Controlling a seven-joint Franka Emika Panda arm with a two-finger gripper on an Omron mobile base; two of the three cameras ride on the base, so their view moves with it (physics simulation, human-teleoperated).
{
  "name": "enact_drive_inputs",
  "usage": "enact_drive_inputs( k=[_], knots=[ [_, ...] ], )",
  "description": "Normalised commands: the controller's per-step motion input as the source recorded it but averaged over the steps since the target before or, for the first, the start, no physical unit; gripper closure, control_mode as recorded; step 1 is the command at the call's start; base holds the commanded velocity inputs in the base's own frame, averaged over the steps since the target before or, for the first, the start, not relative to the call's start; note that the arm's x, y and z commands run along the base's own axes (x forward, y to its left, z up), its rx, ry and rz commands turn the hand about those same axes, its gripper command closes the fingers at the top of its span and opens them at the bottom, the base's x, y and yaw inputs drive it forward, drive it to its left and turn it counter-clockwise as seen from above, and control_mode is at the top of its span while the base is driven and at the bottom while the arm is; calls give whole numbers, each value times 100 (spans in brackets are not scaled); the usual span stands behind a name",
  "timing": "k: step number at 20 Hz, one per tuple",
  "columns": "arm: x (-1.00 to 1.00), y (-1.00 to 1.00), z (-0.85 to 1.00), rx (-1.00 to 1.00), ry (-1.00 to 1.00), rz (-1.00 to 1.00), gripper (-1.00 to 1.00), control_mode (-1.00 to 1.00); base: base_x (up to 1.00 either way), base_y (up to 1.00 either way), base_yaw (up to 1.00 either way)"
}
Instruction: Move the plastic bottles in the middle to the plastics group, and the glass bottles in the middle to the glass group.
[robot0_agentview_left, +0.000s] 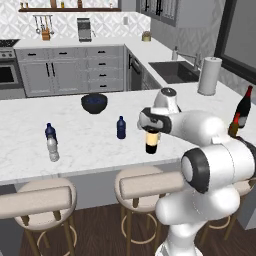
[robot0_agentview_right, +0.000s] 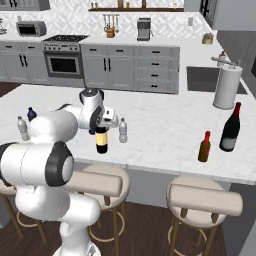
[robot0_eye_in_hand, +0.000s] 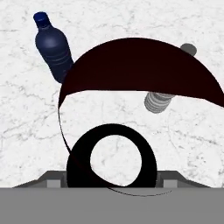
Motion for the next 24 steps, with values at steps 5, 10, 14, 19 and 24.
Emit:
enact_drive_inputs(
  k=[5,10,14,19,24],
  knots=[
    [-9,-71,20,0,6,-7,100,-100,0,0,0],
    [16,-91,37,0,12,-13,100,-100,0,0,0],
    [41,-92,26,0,10,-12,100,-100,0,0,0],
    [31,-88,2,0,3,-7,100,-100,0,0,0],
    [5,-64,-17,2,-4,0,100,-100,0,0,0]
  ],
)
